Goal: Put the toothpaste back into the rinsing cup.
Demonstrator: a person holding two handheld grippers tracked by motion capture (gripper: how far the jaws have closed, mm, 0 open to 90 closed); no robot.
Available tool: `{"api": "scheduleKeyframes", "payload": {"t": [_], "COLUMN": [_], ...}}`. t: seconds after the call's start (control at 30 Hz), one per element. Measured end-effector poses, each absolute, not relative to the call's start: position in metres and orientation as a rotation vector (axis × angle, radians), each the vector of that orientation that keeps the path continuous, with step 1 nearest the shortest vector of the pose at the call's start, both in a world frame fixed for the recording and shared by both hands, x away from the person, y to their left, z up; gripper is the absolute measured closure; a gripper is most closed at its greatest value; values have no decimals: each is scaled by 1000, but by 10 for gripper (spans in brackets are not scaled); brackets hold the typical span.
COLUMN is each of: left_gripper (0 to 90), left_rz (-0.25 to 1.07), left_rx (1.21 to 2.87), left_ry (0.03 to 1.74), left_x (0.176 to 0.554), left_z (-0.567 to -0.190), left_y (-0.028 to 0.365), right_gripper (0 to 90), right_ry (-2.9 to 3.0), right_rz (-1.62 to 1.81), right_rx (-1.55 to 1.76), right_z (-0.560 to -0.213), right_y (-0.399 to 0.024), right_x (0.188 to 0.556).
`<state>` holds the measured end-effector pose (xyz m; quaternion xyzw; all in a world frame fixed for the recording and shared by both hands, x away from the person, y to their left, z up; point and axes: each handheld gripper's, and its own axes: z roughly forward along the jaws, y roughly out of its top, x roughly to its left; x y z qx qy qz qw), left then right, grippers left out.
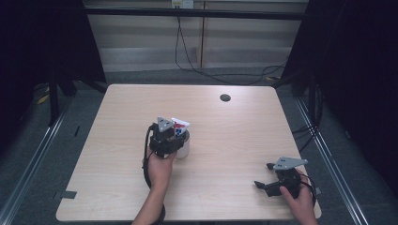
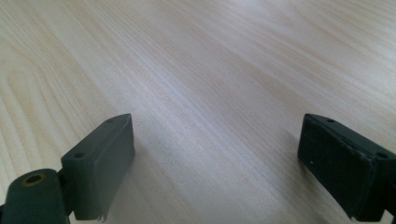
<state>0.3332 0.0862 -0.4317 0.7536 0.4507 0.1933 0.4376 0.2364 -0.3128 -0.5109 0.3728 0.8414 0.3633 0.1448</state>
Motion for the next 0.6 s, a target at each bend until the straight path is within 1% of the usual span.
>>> {"api": "scheduleKeyframes", "payload": {"t": [0.6], "left_gripper": [579], "left_rz": [469], "left_rx": [1880], "left_ry": [1104], "left_x": [328], "left_z": [-434], "left_y": [91], "right_gripper": [106], "right_ry": [2424], "right_rz": [1047], "right_rx": [1074], "right_z": [-511], "right_y": [-313], "right_x": [236]}}
